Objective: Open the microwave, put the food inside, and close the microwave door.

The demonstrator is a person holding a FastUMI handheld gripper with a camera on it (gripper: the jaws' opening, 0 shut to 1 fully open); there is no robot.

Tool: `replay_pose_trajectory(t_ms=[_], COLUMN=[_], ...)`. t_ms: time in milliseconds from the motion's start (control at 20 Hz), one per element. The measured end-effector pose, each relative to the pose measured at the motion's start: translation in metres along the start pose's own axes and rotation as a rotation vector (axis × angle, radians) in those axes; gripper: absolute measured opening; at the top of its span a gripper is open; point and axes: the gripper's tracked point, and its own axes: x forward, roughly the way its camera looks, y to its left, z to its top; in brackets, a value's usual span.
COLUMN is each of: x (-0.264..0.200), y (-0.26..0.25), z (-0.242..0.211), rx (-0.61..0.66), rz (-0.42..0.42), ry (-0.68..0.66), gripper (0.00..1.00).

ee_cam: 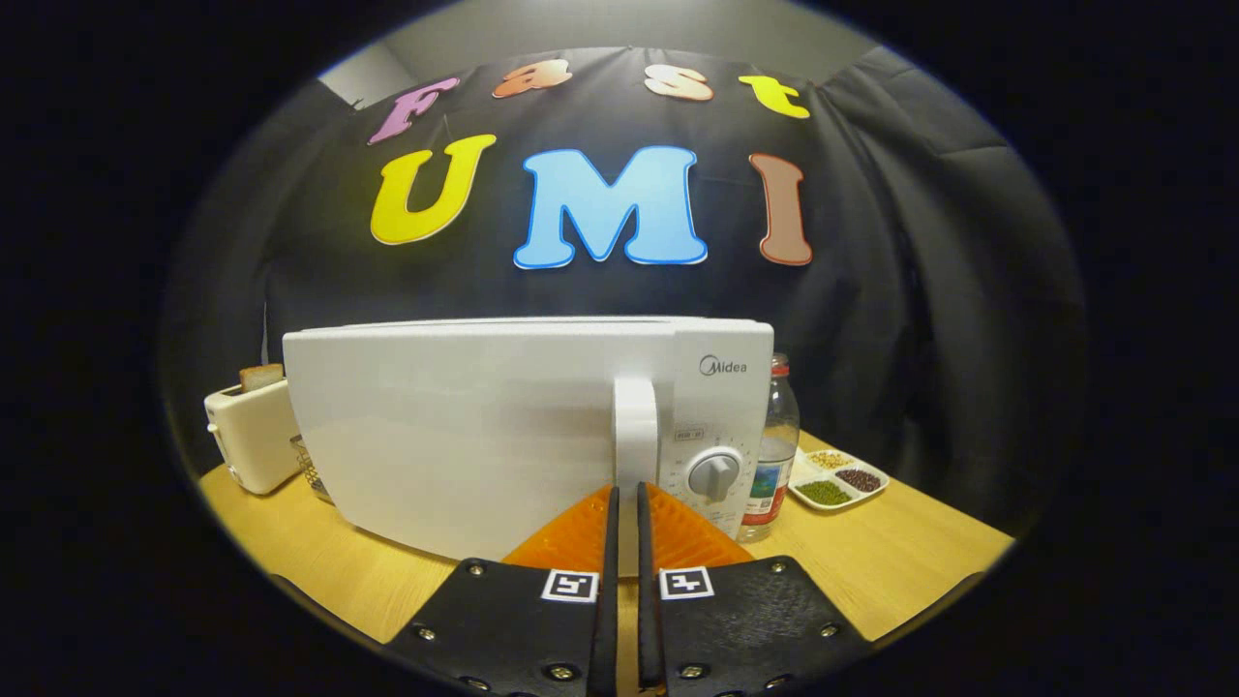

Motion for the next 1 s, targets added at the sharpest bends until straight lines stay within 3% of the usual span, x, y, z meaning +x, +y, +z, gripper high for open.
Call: replay_pose_trajectory(t_ms=[150,600,750,1000], x=[0.016,0.052,0.045,0.007], y=[0.016,0.014,0.013,0.029], z=[0.008,0.005,0.007,0.016], rx=[-0.014,-0.010,-0.021,-0.018], rz=[0.035,0.001,-0.013,0.068], ry=[-0.009,0.001,0.002,0.018], gripper=[0.09,0.07,0.02,0.02])
